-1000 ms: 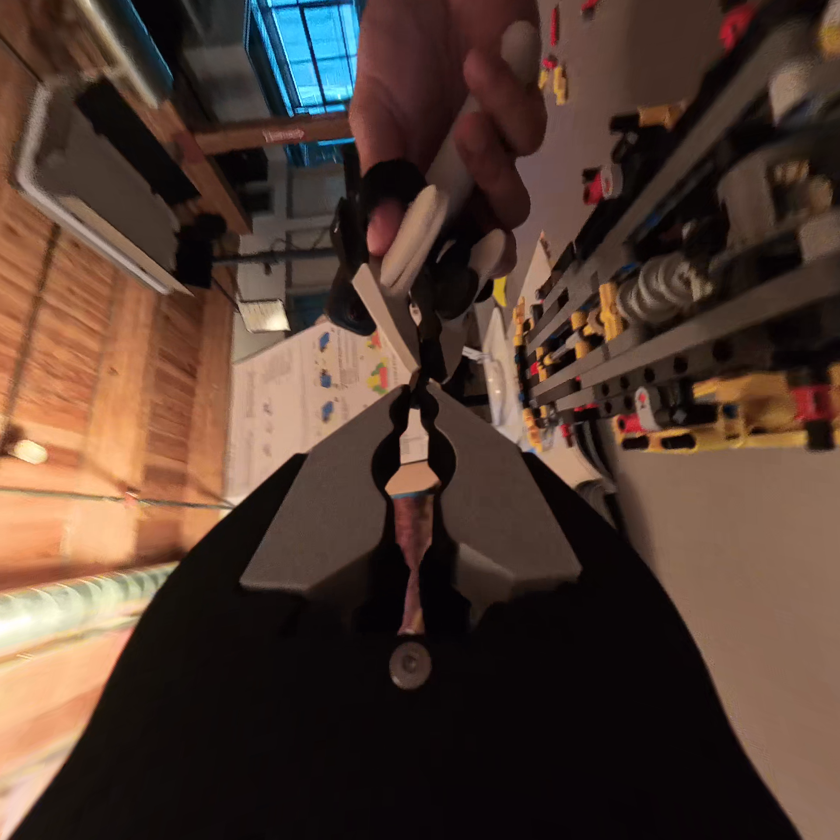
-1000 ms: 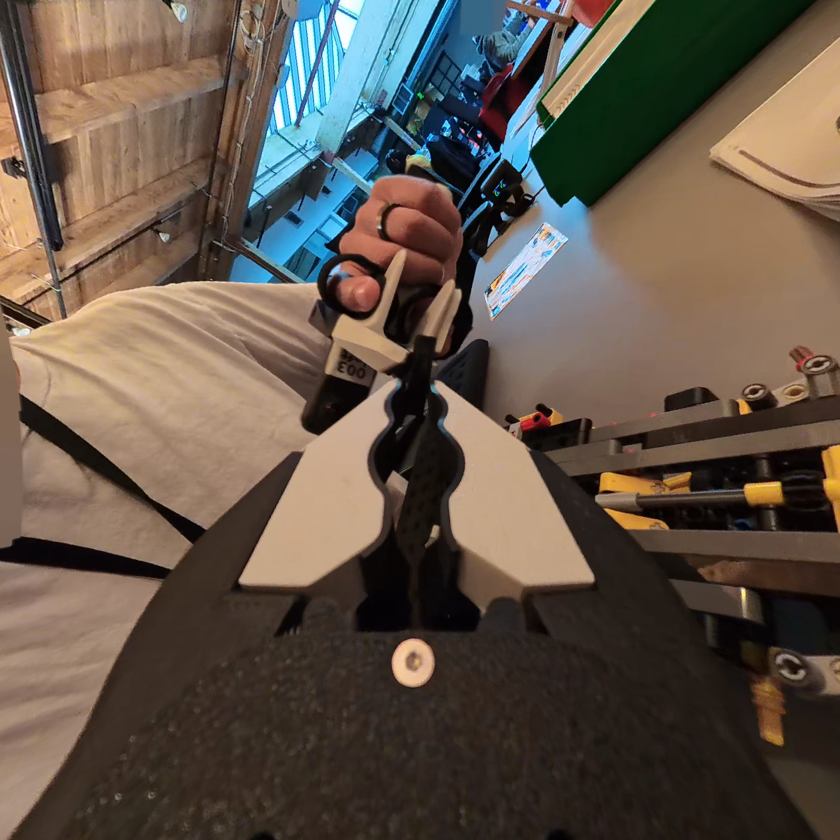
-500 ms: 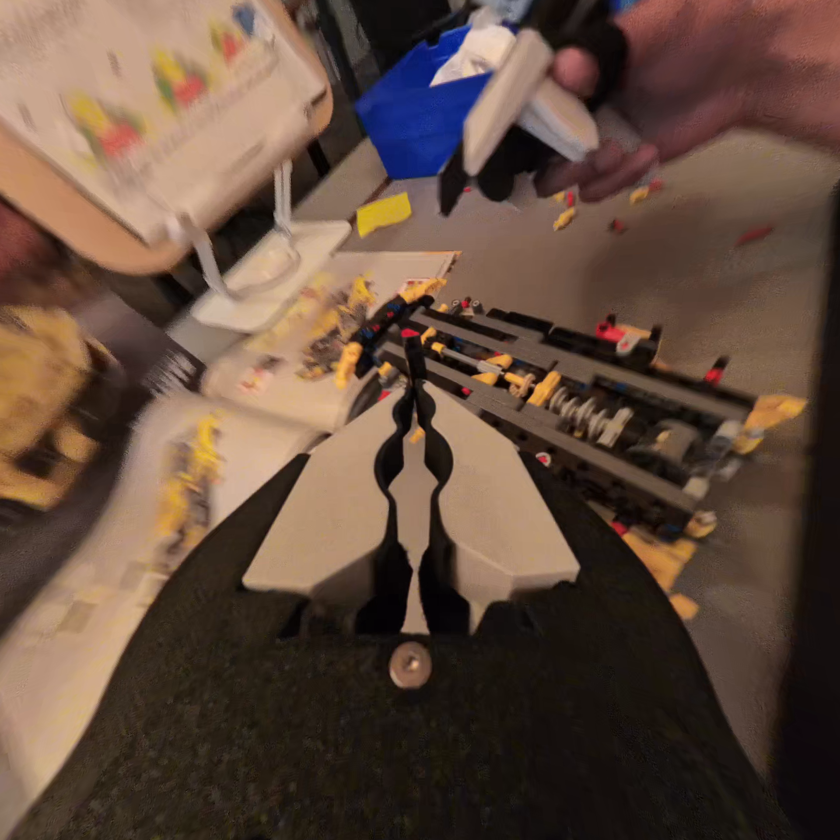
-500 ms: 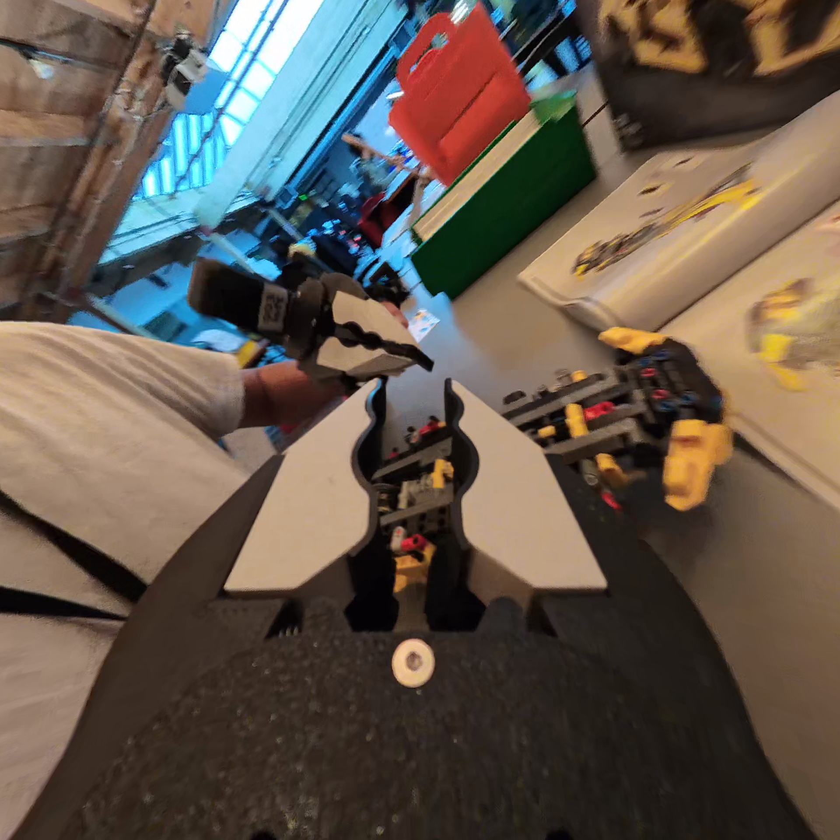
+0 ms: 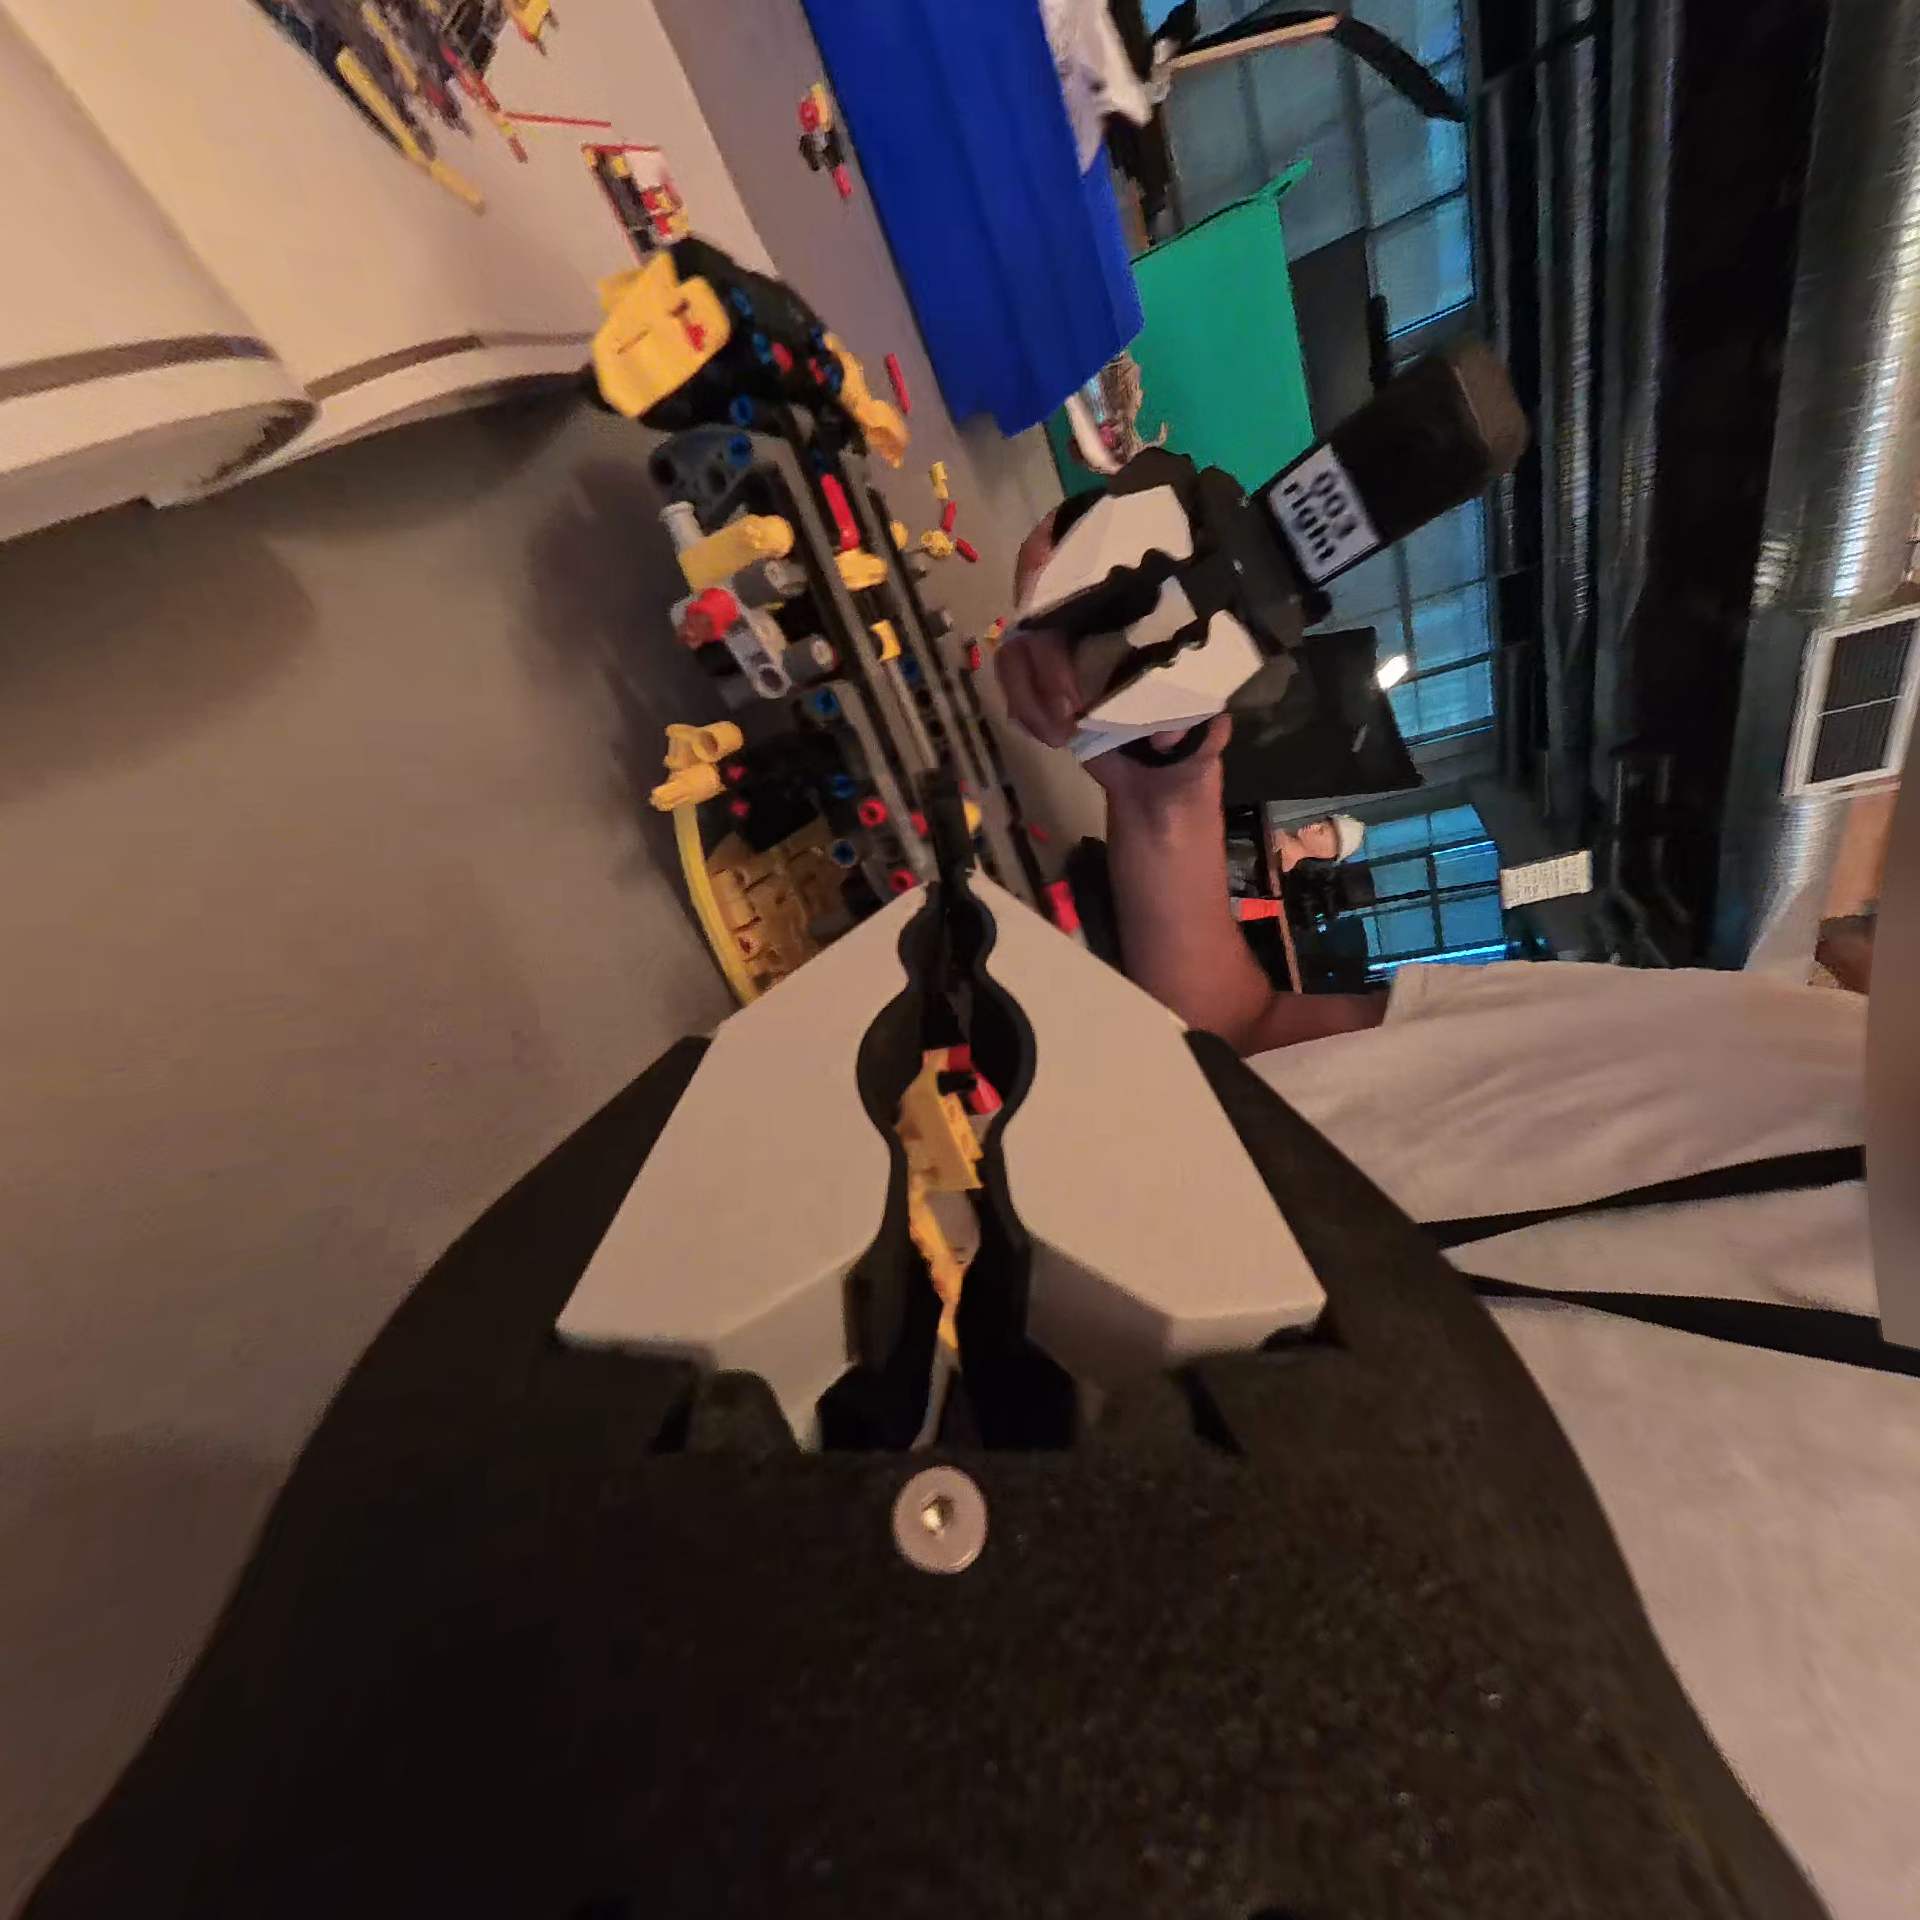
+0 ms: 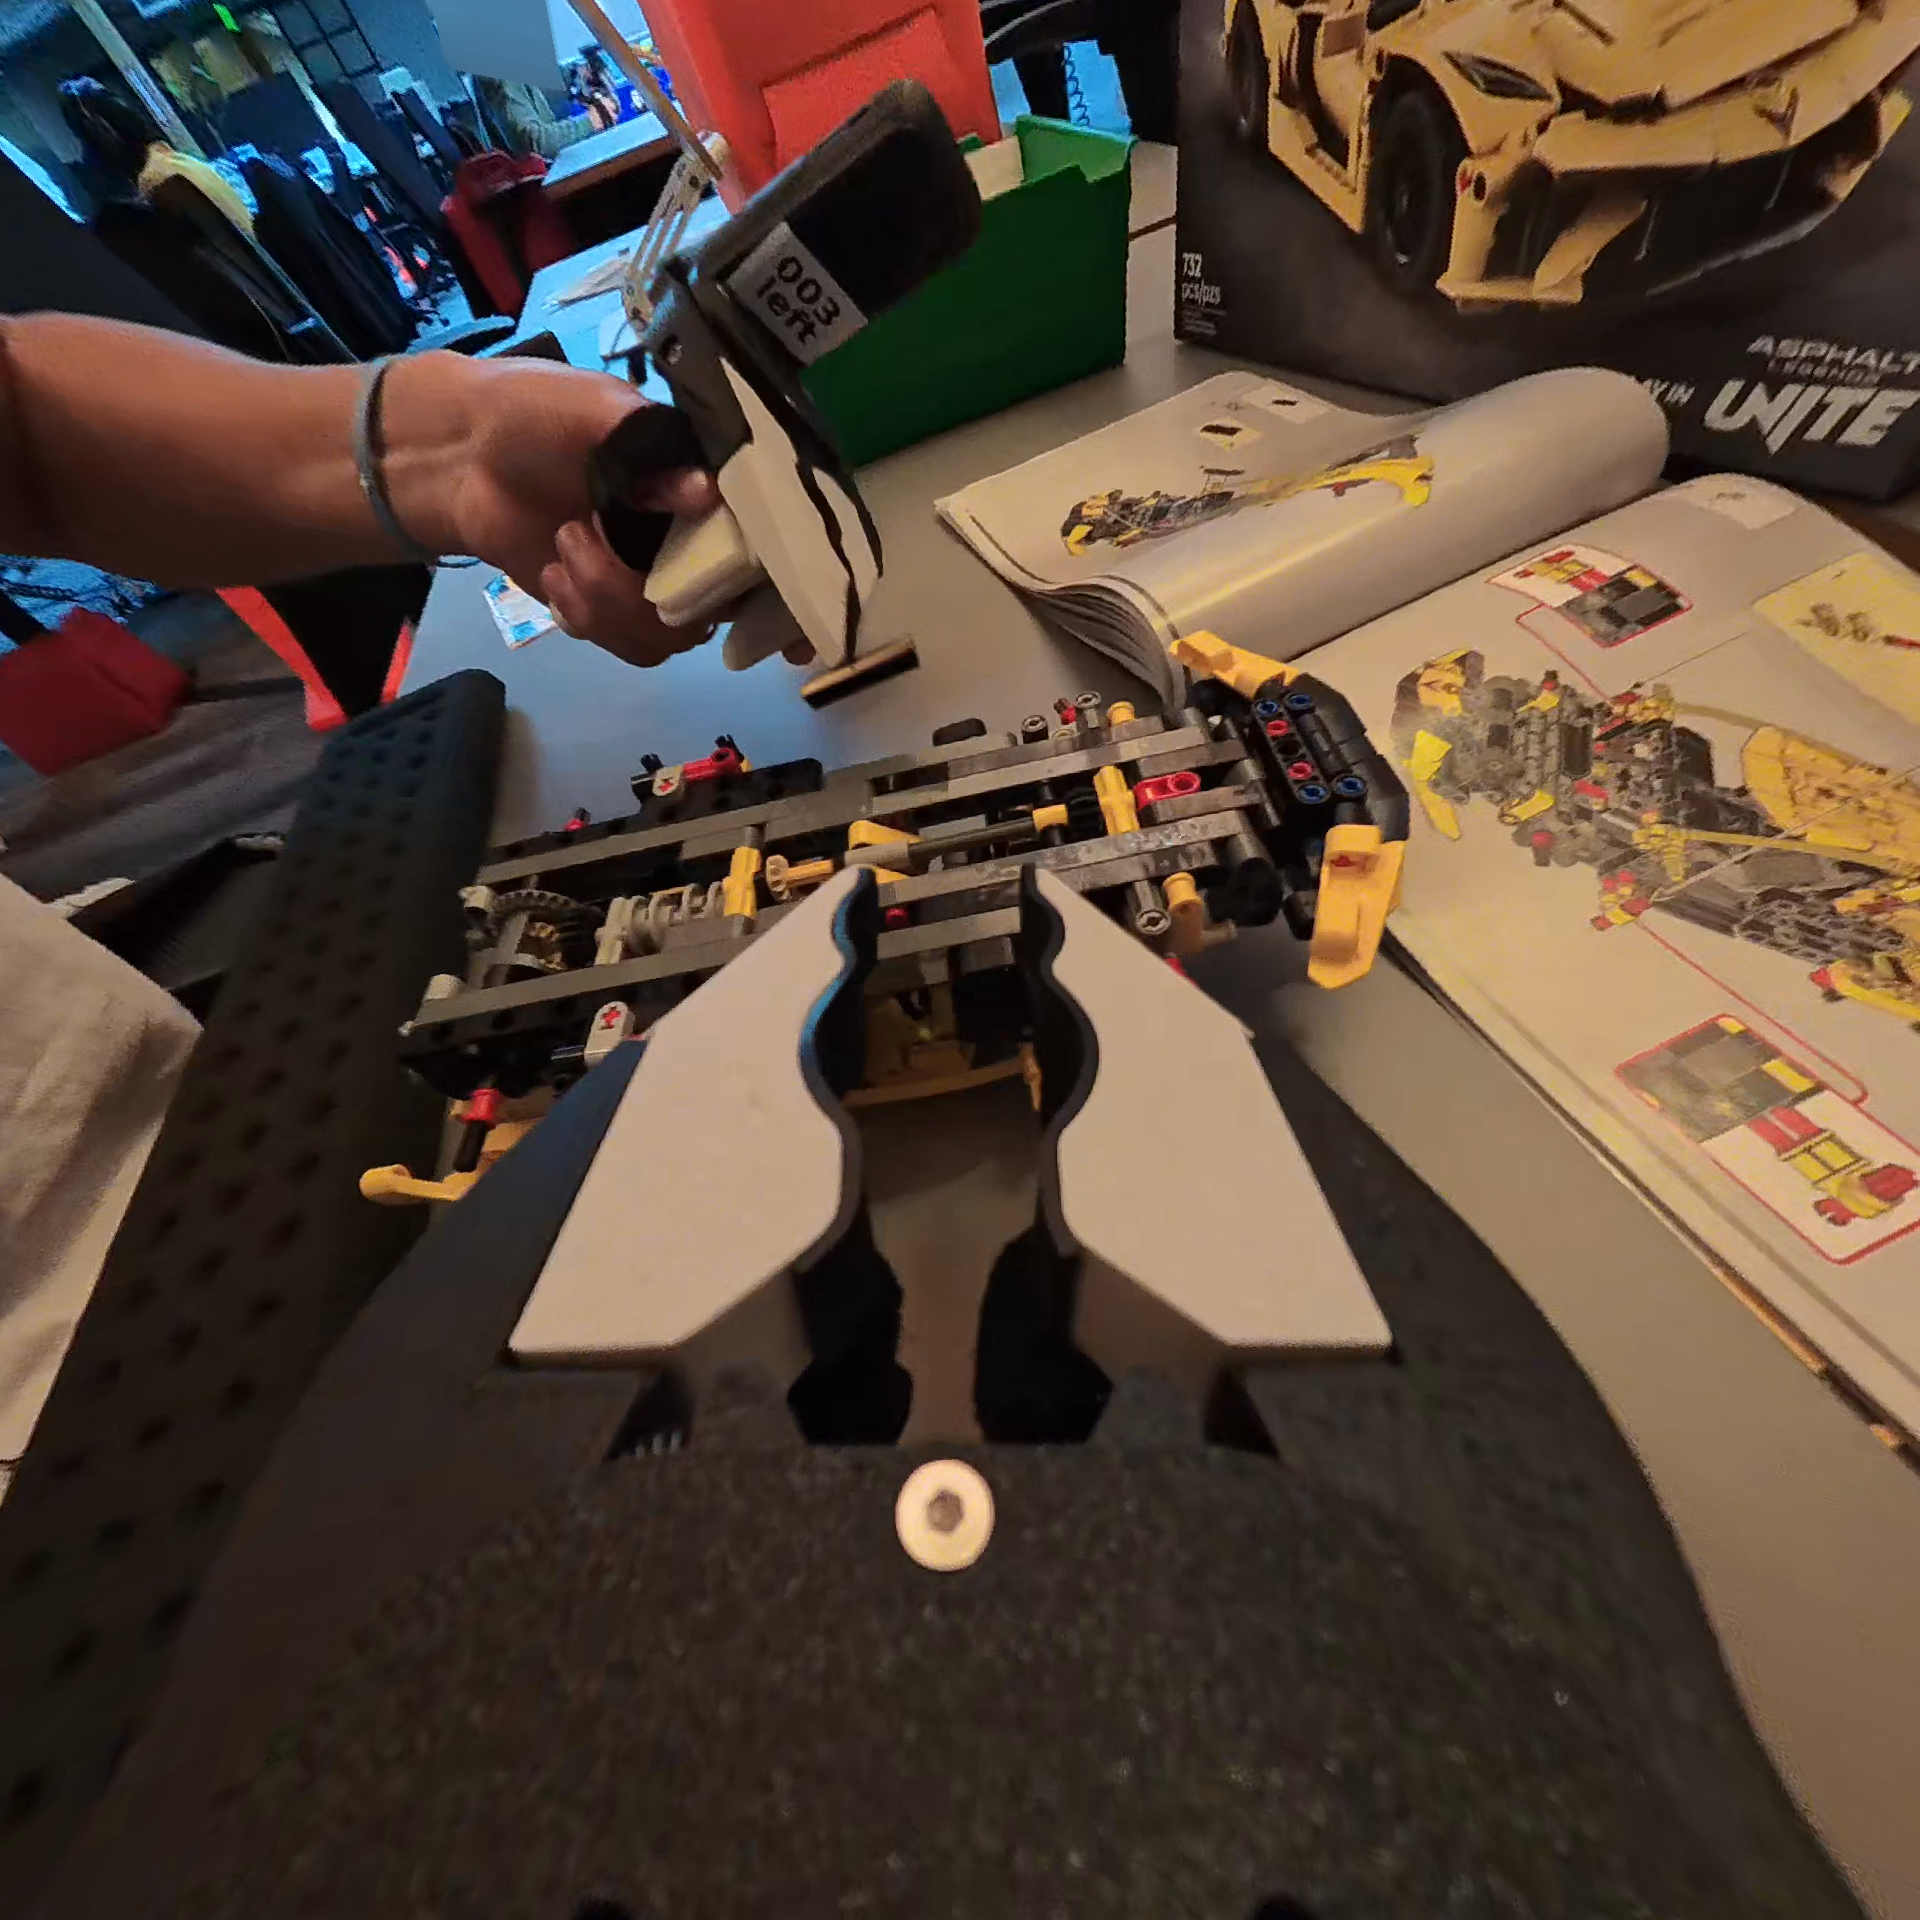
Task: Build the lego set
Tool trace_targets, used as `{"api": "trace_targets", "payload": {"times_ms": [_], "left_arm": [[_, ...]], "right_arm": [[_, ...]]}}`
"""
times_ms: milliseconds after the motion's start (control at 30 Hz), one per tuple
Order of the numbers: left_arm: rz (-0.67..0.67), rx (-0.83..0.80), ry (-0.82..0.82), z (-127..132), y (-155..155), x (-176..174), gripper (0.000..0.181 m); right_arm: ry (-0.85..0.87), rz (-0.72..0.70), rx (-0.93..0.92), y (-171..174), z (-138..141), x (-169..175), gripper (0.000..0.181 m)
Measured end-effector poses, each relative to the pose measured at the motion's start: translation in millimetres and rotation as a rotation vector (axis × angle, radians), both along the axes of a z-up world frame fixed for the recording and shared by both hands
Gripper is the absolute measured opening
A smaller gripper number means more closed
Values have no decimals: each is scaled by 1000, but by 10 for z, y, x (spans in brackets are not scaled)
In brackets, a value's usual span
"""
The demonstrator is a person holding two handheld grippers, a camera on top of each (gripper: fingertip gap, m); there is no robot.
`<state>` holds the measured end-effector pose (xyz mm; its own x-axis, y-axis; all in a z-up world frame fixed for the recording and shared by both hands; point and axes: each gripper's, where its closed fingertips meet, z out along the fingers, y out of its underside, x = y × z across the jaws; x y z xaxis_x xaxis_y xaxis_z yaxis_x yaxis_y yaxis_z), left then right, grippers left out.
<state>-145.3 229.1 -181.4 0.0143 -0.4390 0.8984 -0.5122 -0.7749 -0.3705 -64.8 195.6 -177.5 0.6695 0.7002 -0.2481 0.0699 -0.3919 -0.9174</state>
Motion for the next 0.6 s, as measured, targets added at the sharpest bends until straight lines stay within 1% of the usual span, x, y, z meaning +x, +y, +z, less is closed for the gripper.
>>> {"api": "trace_targets", "payload": {"times_ms": [67, 100, 167, 200, 233, 267, 300, 333, 367, 400, 433, 500, 567, 600], "left_arm": [[-12, 52, 37, -90, 2, 3, 0], [-21, 110, 36, -105, 4, 7, 0], [-57, 306, 7, -85, -4, 24, 0], [-87, 435, -31, -33, -27, 43, 0], [-121, 599, -82, 33, -61, 65, 0], [-155, 787, -139, 111, -101, 91, 0], [-183, 979, -203, 204, -148, 120, 1], [-205, 1164, -275, 314, -207, 147, 0], [-213, 1341, -345, 435, -257, 174, 0], [-223, 1500, -402, 541, -302, 195, 0], [-245, 1623, -440, 615, -350, 210, 0], [-300, 1762, -503, 712, -467, 223, 0], [-338, 1855, -571, 790, -580, 228, 1], [-355, 1880, -599, 816, -638, 228, 1]], "right_arm": [[27, -1, -29, 7, -23, 13, 24], [39, -8, -35, 14, -18, 30, 23], [112, 3, -36, 1, 77, 20, 21], [186, 26, -62, -26, 158, -17, 18], [294, 72, -99, -65, 266, -83, 17], [427, 129, -143, -102, 391, -165, 21], [556, 184, -202, -126, 495, -251, 30], [649, 238, -271, -147, 550, -343, 40], [694, 289, -335, -175, 556, -438, 48], [705, 333, -386, -206, 537, -523, 52], [707, 359, -405, -224, 529, -579, 53], [761, 402, -394, -258, 623, -611, 52], [821, 454, -385, -310, 729, -604, 47], [822, 466, -379, -329, 740, -610, 47]]}}
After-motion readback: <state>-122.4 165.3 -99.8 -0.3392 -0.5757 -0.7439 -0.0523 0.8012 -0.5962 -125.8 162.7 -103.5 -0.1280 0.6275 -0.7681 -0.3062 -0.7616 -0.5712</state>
